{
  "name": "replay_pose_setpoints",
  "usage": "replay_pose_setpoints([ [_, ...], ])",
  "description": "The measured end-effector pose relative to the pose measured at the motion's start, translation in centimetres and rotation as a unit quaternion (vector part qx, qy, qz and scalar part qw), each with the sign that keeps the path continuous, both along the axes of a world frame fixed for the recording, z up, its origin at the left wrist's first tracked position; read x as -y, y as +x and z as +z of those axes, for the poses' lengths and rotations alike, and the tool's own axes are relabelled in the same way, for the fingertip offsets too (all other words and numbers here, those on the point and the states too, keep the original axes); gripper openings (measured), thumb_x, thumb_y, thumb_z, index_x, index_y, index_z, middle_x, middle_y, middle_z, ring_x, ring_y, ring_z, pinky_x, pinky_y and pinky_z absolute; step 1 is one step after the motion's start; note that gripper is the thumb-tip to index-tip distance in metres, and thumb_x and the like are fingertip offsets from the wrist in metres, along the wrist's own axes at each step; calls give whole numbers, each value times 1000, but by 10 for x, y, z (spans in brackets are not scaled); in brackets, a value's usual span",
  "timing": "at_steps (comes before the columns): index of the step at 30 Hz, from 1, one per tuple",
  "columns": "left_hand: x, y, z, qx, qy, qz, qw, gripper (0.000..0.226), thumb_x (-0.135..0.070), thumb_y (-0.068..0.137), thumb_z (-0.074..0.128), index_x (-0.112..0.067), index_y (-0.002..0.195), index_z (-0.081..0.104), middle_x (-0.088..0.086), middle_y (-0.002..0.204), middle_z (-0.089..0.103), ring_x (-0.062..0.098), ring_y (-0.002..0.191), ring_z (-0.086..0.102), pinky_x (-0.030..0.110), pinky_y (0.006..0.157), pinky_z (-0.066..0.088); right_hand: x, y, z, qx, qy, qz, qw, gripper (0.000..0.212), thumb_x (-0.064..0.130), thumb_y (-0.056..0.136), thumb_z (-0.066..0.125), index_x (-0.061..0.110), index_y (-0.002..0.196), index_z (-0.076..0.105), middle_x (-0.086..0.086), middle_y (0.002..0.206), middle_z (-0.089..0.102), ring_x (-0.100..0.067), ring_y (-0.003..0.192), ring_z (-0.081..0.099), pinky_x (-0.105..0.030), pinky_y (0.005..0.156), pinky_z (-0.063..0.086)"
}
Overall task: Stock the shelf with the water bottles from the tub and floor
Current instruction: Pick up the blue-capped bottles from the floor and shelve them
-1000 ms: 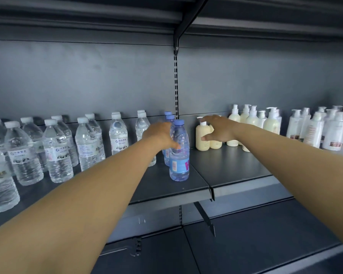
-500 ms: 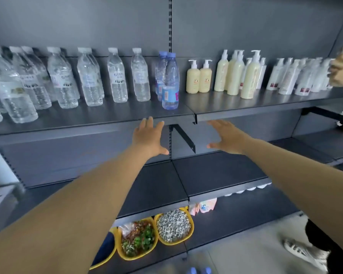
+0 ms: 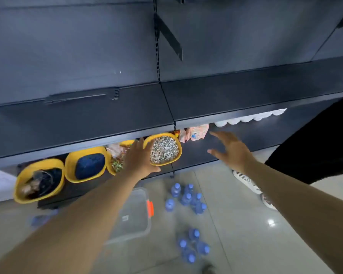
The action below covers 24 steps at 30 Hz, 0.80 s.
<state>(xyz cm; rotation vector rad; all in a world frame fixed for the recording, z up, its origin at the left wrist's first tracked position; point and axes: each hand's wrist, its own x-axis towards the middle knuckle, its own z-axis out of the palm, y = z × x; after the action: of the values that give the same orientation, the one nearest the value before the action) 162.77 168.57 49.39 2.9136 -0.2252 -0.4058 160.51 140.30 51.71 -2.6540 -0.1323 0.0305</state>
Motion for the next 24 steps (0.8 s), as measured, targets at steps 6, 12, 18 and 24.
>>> replay_pose_setpoints([
  [6, 49, -72, -143, -148, -55, 121, 980, 97, -48, 73, 71, -26, 149, 15, 9, 157, 10, 26, 145, 12, 38, 113, 24, 52, -35, -138, -109, 15, 19, 994, 62, 37, 86, 63, 24, 141, 37, 2, 145, 41, -19, 133, 38, -33, 108, 31],
  [12, 91, -138, -269, -204, -138, 258, 934, 92, -49, 77, 68, -21, 149, 18, 13, 155, 20, 25, 144, 18, 34, 114, 20, 75, -68, -256, -190, 73, 14, 979, 62, 31, 85, 66, 23, 140, 39, 6, 143, 41, -14, 132, 36, -13, 99, 20],
  [18, 112, -177, -375, -228, -183, 320, 901, 89, -40, 77, 72, -16, 147, 22, 12, 153, 26, 22, 143, 21, 32, 115, 20, 65, -104, -379, -263, 103, 31, 959, 67, 38, 84, 65, 25, 142, 34, 6, 146, 37, -12, 134, 33, -20, 105, 25],
  [24, 121, -209, -482, -268, -201, 338, 879, 91, -38, 75, 74, -17, 148, 22, 9, 153, 26, 21, 143, 22, 30, 114, 20, 50, -140, -496, -327, 130, 27, 936, 75, 48, 78, 68, 27, 142, 34, 10, 144, 39, -11, 131, 36, -18, 98, 24],
])
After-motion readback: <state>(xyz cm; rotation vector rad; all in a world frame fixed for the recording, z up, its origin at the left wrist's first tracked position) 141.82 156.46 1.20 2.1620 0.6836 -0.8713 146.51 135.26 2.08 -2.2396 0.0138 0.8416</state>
